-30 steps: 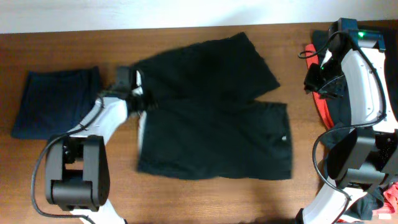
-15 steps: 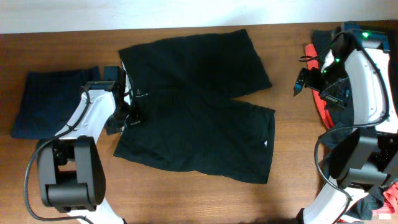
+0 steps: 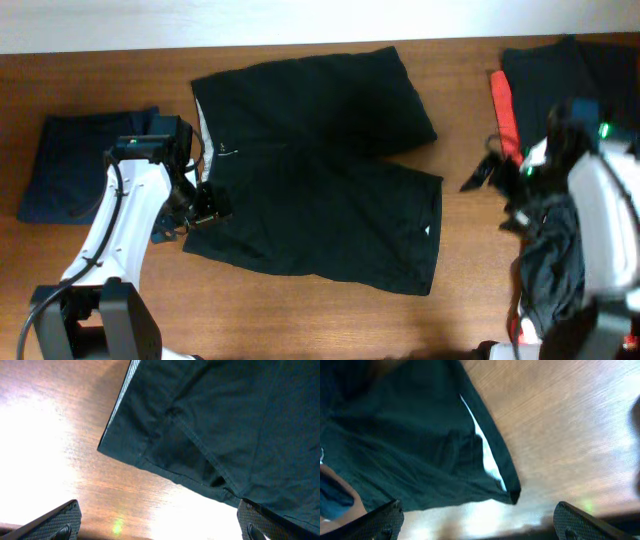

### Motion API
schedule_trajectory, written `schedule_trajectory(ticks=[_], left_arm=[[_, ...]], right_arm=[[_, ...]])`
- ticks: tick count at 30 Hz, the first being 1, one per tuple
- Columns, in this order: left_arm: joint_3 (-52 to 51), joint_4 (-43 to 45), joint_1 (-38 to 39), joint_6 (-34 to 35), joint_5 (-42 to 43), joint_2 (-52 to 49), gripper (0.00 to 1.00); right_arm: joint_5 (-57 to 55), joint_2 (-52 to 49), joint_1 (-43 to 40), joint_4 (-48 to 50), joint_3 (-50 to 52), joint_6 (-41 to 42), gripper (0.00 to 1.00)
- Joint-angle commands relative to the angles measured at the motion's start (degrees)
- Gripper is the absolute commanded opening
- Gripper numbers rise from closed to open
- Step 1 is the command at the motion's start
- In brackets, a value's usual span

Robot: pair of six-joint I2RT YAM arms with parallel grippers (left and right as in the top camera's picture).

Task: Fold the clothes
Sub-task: 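Grasp the shorts' bottom corners with both grippers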

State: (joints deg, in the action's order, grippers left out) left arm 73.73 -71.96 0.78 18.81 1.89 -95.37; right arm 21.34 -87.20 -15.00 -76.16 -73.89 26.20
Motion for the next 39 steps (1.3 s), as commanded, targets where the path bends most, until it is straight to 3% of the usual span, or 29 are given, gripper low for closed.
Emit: schedule_trajectory(ticks=[1,6,9,15,19,22,24,26,29,39], left_arm=[[-2.71,2.45,-0.20,2.21,-0.24,1.60,0.99],[-3.23,4.79,-0.20,2.43,0.46,1.60,0.99],[-3.23,5.16,-0.20,2.43,0.46,1.60,0.99],[-3.26,5.53,-0.20,2.40,0.46,1.60,0.99],[-3.26,5.53,-0.20,2.43,0.46,1.60,0.99],[-3.26,5.51,-0.20,2.43,0.46,1.60,0.99],[-3.26,5.51,-0.20,2.43,0.46,1.60,0.99],[-3.26,5.44,-0.20,2.43,0.52,1.60,0.99],[-3.26,4.85,-0.20,2.40,0.83,1.60,0.99],[-4.48,2.93,-0.20,2.40,6.19,1.60,0.99]], right_arm=[[2.64,8.52,1.66,3.96,11.96,5.88,0.99],[2.69,12.31,7.74,9.29,24.41,7.43,0.98],[2.69,11.93,14.62,14.34,32.30,14.78,0.96],[3.65,11.93,22.73,30.60,42.01,27.19,0.80],[-0.09,11.93,23.67,35.06,43.04,29.42,0.56],[-1.07,11.91,23.67,34.77,43.12,29.42,0.43],[-1.36,11.89,23.67,34.80,43.23,29.42,0.27],[-2.36,11.89,23.67,34.75,43.39,29.42,0.21],[-4.61,11.89,23.67,34.45,43.41,29.42,0.04],[-11.85,11.89,23.50,40.68,38.47,27.74,0.04]])
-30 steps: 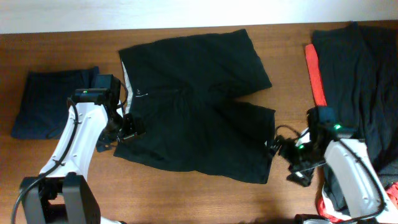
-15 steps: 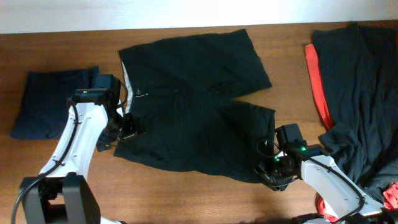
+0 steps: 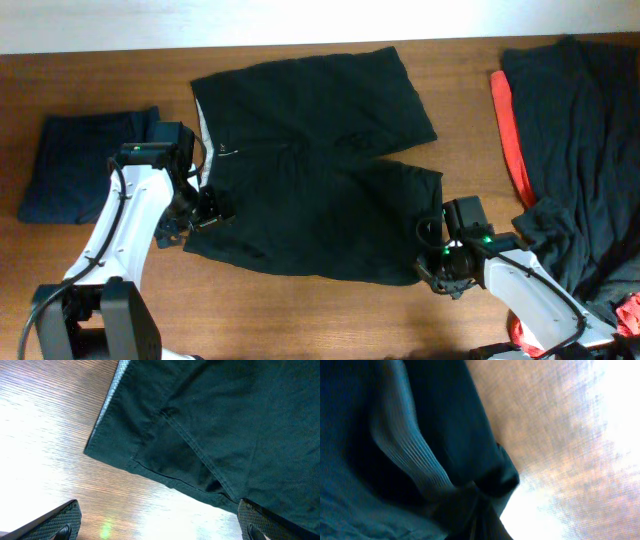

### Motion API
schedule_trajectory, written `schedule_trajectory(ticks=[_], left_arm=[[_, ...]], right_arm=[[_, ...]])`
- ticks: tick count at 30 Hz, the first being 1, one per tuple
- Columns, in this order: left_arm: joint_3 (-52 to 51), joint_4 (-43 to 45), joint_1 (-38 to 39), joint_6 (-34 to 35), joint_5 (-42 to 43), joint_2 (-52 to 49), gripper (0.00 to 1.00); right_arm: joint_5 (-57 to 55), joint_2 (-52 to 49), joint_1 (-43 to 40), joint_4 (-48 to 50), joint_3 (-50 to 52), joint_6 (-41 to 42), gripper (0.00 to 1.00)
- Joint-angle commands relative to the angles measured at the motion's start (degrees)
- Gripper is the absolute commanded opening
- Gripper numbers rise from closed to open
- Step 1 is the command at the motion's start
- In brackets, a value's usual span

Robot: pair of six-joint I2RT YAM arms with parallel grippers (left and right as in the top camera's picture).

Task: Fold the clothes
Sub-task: 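Grasp the shorts' bottom corners with both grippers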

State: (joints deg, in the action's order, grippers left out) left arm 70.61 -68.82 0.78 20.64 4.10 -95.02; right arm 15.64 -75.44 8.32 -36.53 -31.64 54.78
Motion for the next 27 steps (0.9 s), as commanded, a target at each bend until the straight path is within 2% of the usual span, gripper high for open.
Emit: schedule_trajectory(ticks=[1,3,6,10,13,15,16,18,27], left_arm=[[-2.08,-0.13,-0.20,0.57,5.22,1.25,0.99],[-4.42,0.31,-0.20,1.05,7.41,1.25,0.99],[-8.81,1.99,-0.20,5.42,7.50,1.25,0.99],[-14.51,8.11,-0.22,14.03,7.43,1.25,0.96],[-16.09,12.61,-0.20,19.06,3.96,1.25,0.94],[-16.15,15.15,-0.20,20.39,-0.83,1.25,0.91],[-16.15,16.28,-0.20,20.94,-2.45,1.25,0.84],[-16.15,17.57,-0.20,23.30,-3.52,1.25,0.79],[-18.23,17.18,-0.20,28.02,-5.68,1.25,0.79]], right_arm=[[-7.28,0.13,0.00,1.16,-4.87,-1.25,0.04],[-8.02,0.13,-0.55,2.14,-6.88,-3.41,0.04],[-8.48,0.13,-0.90,2.10,-7.67,-3.78,0.04],[-8.83,0.07,-0.90,0.37,-7.65,-5.05,0.04],[-8.85,0.07,-0.90,-0.57,-7.63,-5.07,0.04],[-8.85,0.07,-0.90,-1.11,-7.58,-5.07,0.04],[-8.85,0.07,-0.90,-1.29,-7.56,-5.07,0.04],[-8.87,0.07,-0.90,-1.51,-7.54,-5.07,0.04],[-8.90,0.07,-0.90,-2.16,-7.54,-5.07,0.04]])
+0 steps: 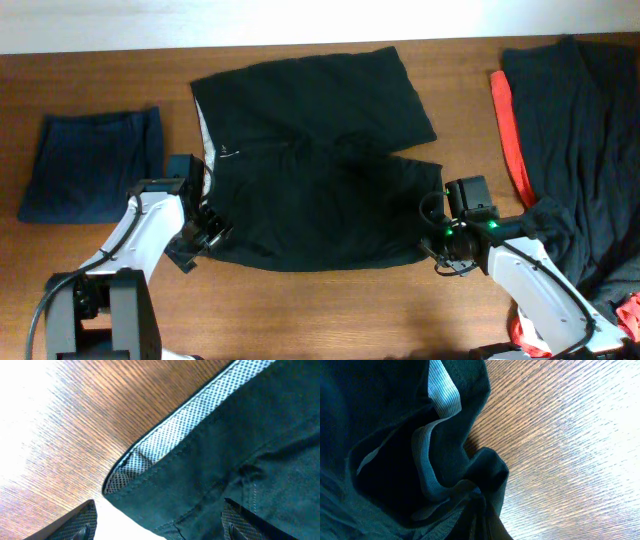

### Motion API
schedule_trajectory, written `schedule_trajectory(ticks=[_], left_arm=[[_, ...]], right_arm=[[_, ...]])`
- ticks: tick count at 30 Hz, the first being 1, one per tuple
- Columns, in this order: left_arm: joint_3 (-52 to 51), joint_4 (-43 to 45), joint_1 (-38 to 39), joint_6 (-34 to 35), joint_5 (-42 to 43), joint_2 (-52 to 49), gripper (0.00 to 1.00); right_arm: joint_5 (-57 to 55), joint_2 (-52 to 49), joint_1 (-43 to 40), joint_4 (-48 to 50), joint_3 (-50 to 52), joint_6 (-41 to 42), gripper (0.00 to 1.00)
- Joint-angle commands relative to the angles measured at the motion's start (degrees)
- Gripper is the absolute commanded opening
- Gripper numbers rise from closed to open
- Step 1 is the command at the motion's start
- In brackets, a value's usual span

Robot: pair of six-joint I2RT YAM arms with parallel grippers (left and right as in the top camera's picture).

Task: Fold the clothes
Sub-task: 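Grasp the shorts' bottom corners with both grippers, then lift the bottom edge and fold it up over the top half with both grippers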

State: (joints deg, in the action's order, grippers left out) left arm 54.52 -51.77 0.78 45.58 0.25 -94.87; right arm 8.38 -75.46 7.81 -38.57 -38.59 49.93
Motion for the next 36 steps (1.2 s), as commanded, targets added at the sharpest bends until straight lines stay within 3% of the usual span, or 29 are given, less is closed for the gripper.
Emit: schedule_trajectory(ticks=[1,4,7,15,16,17,18,24,33,36], left_arm=[[-3.10,1.22,-0.22,3.54,-2.38,1.09,0.77],[-5.40,4.68,-0.20,3.87,-3.54,1.09,0.71],[-6.16,6.91,-0.20,3.85,-3.76,1.09,0.48],[-6.16,8.11,-0.20,3.61,-5.64,1.09,0.28],[-6.16,7.30,-0.20,3.58,-6.23,1.09,0.20],[-6.16,6.51,-0.20,2.58,-6.32,1.09,0.05],[-6.16,6.21,-0.20,1.20,-6.32,1.09,0.01],[-5.53,3.30,-0.20,-5.11,-6.29,2.97,0.00],[0.46,-8.76,-0.20,-18.84,-5.14,19.52,0.00],[3.61,-12.61,-0.20,-22.62,-0.52,23.41,0.00]], right_arm=[[-1.64,0.09,-0.37,-0.26,-0.59,-0.22,0.04],[-1.66,0.09,-0.39,-0.63,-0.59,-0.22,0.04],[-1.64,0.09,-0.39,-0.72,-0.59,-0.20,0.04],[-1.62,0.09,-0.39,-1.75,-0.59,-0.17,0.04],[-1.60,0.09,-0.39,-1.77,-0.59,-0.17,0.04],[-1.57,0.09,-0.39,-1.84,-0.59,-0.17,0.04],[-1.60,0.09,-0.39,-1.95,-0.59,-0.17,0.04],[-1.62,0.11,-0.39,-3.93,-2.54,-3.26,0.04],[-9.66,0.92,-0.39,-25.46,-22.67,-8.17,0.04],[-12.85,1.62,-0.68,-31.67,-29.99,-8.15,0.04]])
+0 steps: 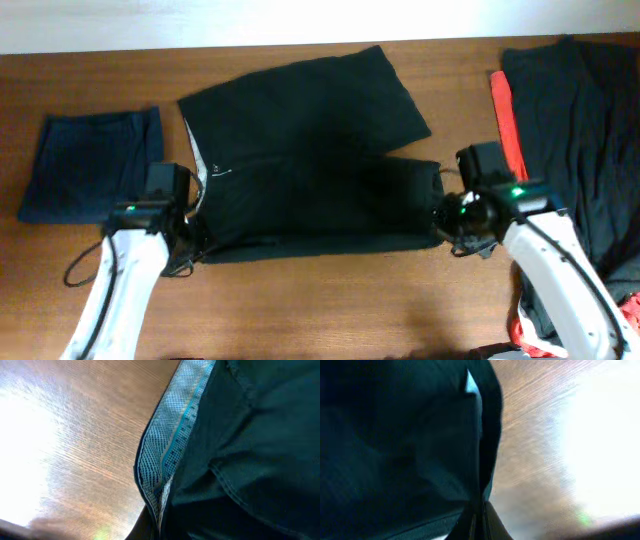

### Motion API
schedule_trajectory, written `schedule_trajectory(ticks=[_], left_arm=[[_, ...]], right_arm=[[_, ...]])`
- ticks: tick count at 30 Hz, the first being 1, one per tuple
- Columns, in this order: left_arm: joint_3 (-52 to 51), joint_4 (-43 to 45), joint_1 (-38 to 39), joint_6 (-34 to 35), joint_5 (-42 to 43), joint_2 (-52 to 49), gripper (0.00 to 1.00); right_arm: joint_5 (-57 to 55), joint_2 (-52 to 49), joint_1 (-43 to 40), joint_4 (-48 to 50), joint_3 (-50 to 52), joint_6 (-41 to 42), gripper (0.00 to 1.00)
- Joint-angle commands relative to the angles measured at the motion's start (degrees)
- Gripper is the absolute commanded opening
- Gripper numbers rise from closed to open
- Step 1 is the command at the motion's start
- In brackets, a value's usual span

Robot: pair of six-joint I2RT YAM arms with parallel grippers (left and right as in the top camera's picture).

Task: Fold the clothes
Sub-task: 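Lift the bottom edge and fold it up over the top half with both grippers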

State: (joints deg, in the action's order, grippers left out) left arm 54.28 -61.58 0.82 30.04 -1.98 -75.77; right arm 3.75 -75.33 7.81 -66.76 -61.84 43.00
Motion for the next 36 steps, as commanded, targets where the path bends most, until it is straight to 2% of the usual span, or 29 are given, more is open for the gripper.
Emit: schedule_trajectory(ticks=[1,5,8,12,15,17,19,25,32,36], left_arm=[[4.83,-4.13,-0.24,-7.30,2.56,5.25,0.00],[8.15,-9.38,-0.24,-8.11,4.87,7.13,0.00],[10.47,-15.06,-0.24,-11.47,9.68,7.13,0.00],[13.68,-22.29,-0.24,-12.63,13.64,7.13,0.00],[13.81,-22.03,-0.24,-12.59,13.46,7.10,0.00],[13.81,-20.06,-0.24,-11.47,13.11,7.13,0.00],[13.40,-15.61,-0.24,-6.60,13.14,7.10,0.00],[10.67,-4.59,-0.26,1.84,9.84,5.79,0.00],[7.87,5.01,-0.26,10.99,-0.44,-0.42,0.00],[7.87,11.19,-0.26,11.54,-1.79,-5.53,0.00]], right_arm=[[-8.81,1.75,-1.09,-5.07,-8.52,-1.22,0.04],[-11.23,3.78,-5.53,-13.22,-15.96,-1.25,0.04],[-12.83,5.90,-8.98,-16.17,-19.50,-5.07,0.04],[-13.03,7.45,-12.48,-16.22,-25.88,-12.55,0.04],[-13.03,7.15,-12.55,-10.95,-28.20,-18.58,0.04],[-12.20,6.23,-12.48,-5.64,-28.39,-23.06,0.04],[-8.70,2.80,-12.04,1.81,-28.39,-28.20,0.04],[-6.97,-8.41,-9.49,15.34,-28.39,-33.59,0.04],[-6.82,-18.56,-5.92,29.99,-28.39,-34.67,0.04],[-6.75,-22.62,-4.79,35.47,-28.39,-34.64,0.04]])
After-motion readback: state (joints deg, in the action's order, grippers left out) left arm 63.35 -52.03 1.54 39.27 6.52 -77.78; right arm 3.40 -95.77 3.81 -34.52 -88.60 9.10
